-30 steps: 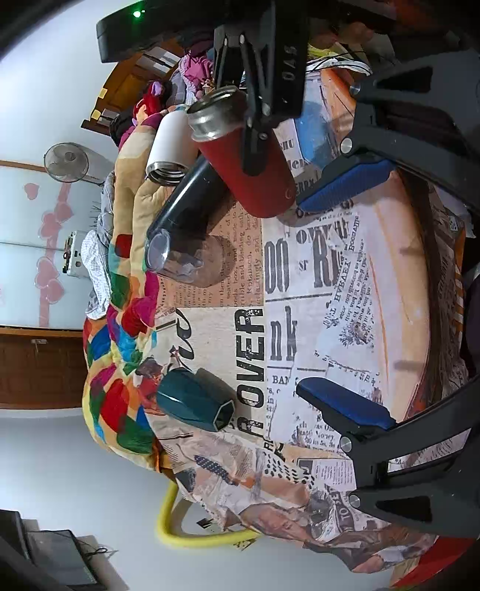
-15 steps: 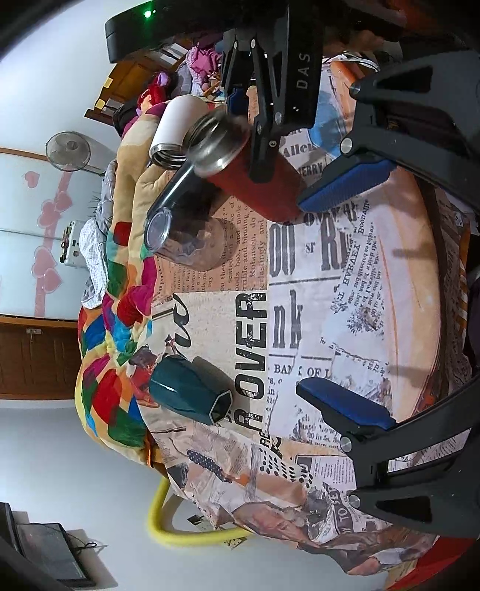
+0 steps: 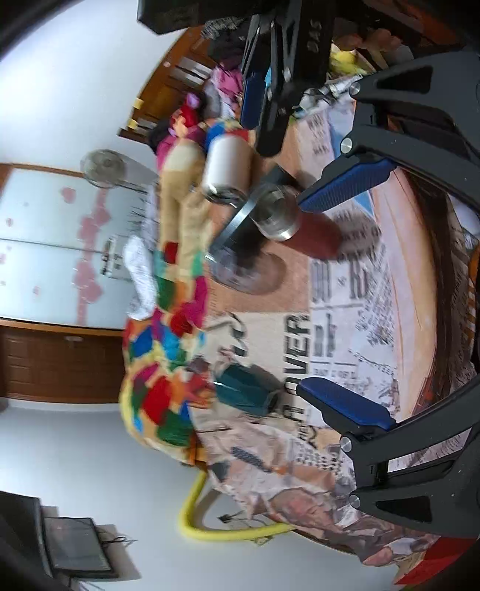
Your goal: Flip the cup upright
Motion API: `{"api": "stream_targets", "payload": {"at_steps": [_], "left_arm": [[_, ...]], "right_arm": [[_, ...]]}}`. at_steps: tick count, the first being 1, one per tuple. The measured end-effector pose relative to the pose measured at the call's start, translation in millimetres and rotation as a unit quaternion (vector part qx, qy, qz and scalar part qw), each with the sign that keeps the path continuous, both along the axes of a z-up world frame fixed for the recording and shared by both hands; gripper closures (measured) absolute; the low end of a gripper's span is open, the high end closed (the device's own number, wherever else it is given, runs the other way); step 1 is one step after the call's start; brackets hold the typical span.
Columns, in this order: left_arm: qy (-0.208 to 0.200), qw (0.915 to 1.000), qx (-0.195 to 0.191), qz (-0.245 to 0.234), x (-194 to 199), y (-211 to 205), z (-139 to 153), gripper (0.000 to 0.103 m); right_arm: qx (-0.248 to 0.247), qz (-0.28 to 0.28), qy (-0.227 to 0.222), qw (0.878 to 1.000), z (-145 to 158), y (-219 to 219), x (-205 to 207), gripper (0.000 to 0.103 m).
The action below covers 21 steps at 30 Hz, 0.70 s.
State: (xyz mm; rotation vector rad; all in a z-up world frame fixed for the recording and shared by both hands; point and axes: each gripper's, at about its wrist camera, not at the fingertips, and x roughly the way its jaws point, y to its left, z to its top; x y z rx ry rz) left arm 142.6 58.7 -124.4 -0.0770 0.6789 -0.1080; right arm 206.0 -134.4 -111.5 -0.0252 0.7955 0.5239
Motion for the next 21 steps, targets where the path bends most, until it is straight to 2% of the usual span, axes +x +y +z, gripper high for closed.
{"api": "stream_targets", "payload": {"at_steps": [6, 9, 11, 16, 21], "left_arm": [[-0.099, 0.9949, -0.01, -0.015, -48.3, -17.2, 70.6, 0.012], [-0.15, 0.9886, -0.003, -0.015, -74.2, -25.8, 98.0, 0.012], [-0.191, 0.9815, 0.008, -0.008, -98.3, -32.7, 116.0, 0.012], [-0.253, 0.9673, 0.013, 0.004, -144.2, -42.0, 139.5, 0.009], [-0.281, 0.959, 0.027, 0.027, -174.5, -47.8, 142.6, 0.003]], "right_arm": [[0.054, -0.028, -0.11, 0.992, 74.3, -33.6, -55.8, 0.039], [0.077, -0.042, -0.166, 0.982, 102.7, -47.0, -87.8, 0.039], [0.089, -0.049, -0.203, 0.974, 119.3, -52.3, -112.0, 0.038], [0.096, -0.068, -0.265, 0.957, 134.9, -56.0, -149.5, 0.033], [0.093, -0.083, -0.295, 0.947, 134.1, -52.6, -166.7, 0.026]]}}
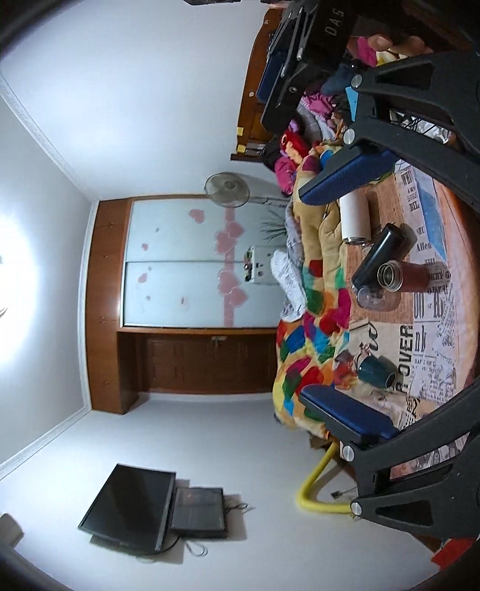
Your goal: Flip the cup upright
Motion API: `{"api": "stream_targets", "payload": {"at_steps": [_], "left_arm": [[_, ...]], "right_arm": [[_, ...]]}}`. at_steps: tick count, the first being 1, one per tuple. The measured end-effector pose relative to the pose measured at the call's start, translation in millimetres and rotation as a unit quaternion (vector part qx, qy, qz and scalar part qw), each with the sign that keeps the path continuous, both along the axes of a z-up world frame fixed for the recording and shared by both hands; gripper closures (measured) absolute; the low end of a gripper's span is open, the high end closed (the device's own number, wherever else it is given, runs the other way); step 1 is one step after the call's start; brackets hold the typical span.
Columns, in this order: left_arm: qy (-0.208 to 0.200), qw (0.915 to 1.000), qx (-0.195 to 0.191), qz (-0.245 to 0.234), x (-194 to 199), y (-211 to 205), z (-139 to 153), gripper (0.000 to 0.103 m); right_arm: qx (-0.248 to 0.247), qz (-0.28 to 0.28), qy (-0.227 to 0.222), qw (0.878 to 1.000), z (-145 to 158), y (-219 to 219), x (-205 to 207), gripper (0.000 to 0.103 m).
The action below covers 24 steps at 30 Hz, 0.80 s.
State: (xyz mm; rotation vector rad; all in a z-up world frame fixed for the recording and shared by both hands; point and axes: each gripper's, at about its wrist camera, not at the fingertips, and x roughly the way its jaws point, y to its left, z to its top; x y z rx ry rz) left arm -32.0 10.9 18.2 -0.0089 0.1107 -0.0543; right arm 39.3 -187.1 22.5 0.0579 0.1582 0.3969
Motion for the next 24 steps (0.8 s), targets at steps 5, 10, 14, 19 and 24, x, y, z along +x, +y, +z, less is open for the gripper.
{"api": "stream_targets", "payload": {"at_steps": [5, 10, 14, 19, 24], "left_arm": [[0.003, 0.9999, 0.0, 0.012, -12.3, -0.6, -4.5, 0.0], [0.007, 0.9998, -0.008, 0.019, -17.7, 1.1, -7.5, 0.0], [0.008, 0.9996, -0.009, 0.026, -22.2, 0.8, -8.9, 0.0], [0.009, 0.9995, -0.009, 0.028, -24.3, 0.4, -9.6, 0.0], [0.011, 0.9995, -0.007, 0.029, -23.8, -1.6, -11.6, 0.0]], "right_arm": [[-0.011, -0.017, -0.004, 1.0, -5.6, -0.2, -8.5, 0.006], [-0.014, -0.022, 0.004, 1.0, -12.2, -2.3, -11.7, 0.0], [-0.022, -0.025, 0.006, 0.999, -14.7, -4.5, -18.6, 0.0], [-0.023, -0.023, 0.01, 0.999, -17.1, -8.2, -24.0, 0.0], [-0.023, -0.023, 0.009, 0.999, -17.2, -7.8, -26.6, 0.0]]}}
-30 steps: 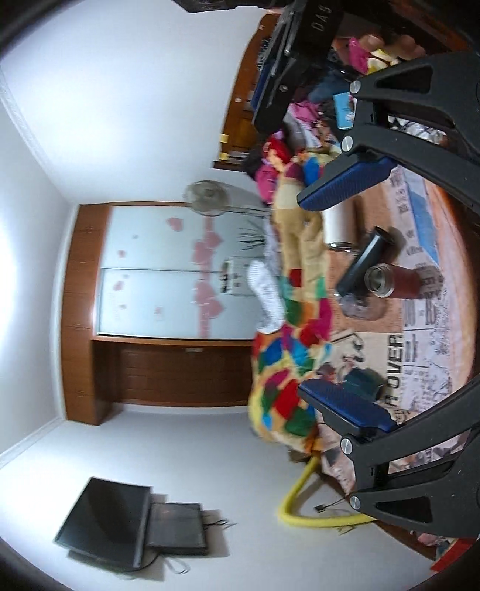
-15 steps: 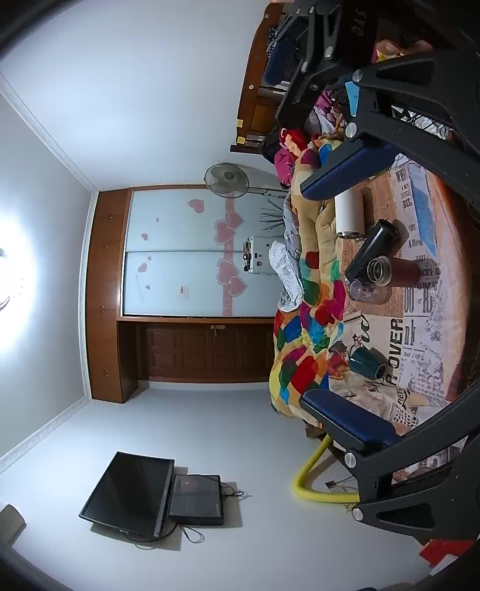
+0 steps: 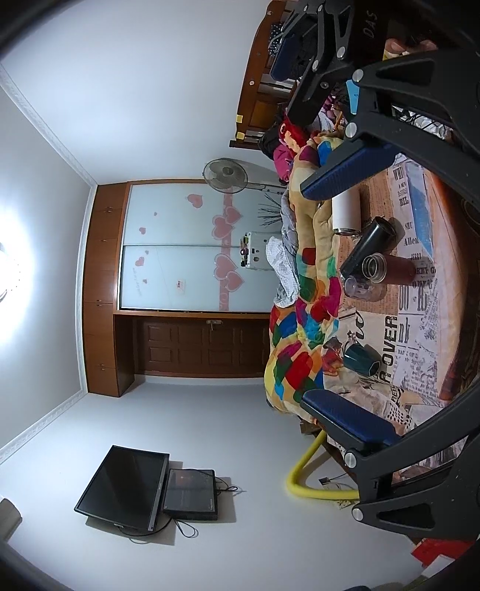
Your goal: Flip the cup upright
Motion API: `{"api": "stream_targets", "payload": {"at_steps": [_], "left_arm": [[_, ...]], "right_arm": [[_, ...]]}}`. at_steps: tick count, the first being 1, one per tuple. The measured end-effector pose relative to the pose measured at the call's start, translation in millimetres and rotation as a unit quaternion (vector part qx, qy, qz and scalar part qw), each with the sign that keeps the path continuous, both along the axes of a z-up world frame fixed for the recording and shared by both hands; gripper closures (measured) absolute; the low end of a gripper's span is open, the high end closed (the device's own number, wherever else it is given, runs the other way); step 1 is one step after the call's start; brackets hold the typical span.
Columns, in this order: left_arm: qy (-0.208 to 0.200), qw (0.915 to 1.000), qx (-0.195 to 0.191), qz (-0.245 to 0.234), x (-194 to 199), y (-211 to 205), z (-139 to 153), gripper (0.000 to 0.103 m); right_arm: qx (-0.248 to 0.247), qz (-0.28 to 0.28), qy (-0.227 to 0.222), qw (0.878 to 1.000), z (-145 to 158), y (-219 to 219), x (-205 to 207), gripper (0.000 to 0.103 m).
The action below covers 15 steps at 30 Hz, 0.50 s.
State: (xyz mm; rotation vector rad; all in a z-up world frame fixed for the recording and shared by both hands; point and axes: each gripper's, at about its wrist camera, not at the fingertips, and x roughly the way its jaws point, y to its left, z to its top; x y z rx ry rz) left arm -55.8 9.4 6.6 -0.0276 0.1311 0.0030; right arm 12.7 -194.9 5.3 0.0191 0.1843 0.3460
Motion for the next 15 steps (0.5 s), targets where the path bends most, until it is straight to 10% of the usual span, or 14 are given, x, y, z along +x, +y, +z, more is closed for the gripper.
{"api": "stream_targets", "payload": {"at_steps": [15], "left_arm": [[0.008, 1.0, 0.0, 0.006, 5.6, -2.5, -1.1, 0.0]], "right_arm": [[-0.002, 0.003, 0.009, 1.0, -4.2, -2.5, -0.9, 0.0]]}}
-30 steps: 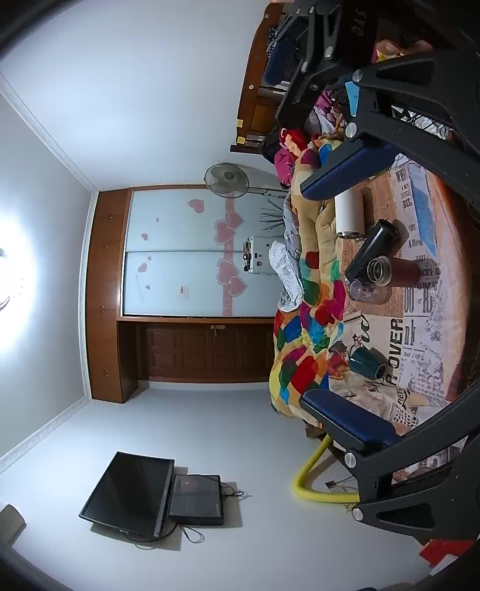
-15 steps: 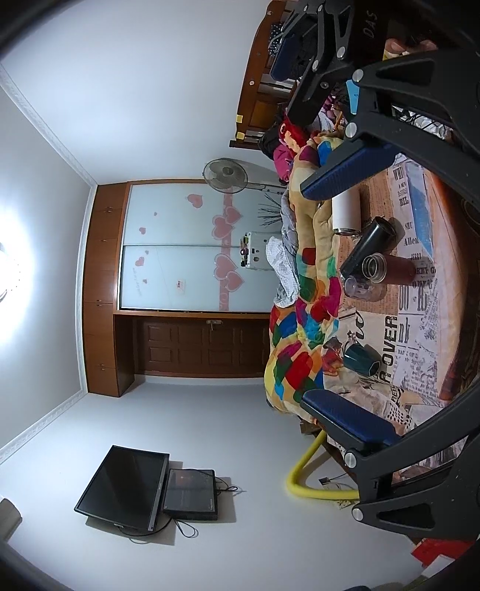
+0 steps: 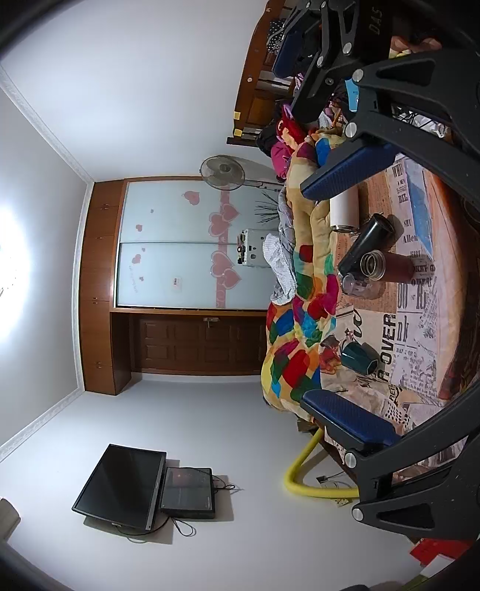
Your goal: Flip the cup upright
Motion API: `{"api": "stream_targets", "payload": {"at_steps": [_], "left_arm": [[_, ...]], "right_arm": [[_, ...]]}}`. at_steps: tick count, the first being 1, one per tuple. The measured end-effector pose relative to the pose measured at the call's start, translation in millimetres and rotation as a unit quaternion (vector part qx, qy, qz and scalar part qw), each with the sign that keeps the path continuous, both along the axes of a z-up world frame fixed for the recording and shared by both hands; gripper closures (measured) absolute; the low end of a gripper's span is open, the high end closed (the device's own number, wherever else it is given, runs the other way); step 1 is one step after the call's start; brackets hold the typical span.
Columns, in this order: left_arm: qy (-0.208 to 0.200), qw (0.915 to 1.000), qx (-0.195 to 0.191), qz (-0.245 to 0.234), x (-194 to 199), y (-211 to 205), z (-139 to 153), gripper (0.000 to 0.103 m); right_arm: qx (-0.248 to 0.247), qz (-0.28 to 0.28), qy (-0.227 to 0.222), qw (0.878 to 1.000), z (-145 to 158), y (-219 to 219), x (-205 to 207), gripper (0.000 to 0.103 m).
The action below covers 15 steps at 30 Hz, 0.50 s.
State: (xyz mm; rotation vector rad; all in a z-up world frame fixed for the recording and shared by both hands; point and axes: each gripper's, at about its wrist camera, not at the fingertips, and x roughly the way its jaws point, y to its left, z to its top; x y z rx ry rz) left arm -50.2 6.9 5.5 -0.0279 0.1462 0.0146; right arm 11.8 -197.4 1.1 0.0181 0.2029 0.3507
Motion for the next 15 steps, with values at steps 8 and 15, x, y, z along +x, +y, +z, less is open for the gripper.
{"api": "stream_targets", "payload": {"at_steps": [8, 15], "left_arm": [[0.007, 1.0, 0.0, 0.0, 4.5, 0.4, -2.3, 0.0], [0.012, 0.9999, -0.005, -0.002, 9.3, 1.0, -3.2, 0.0]], "right_arm": [[-0.001, 0.0, 0.001, 1.0, 0.6, 0.1, -0.2, 0.0], [-0.001, -0.001, 0.002, 1.0, 0.0, -1.1, 0.2, 0.0]]}}
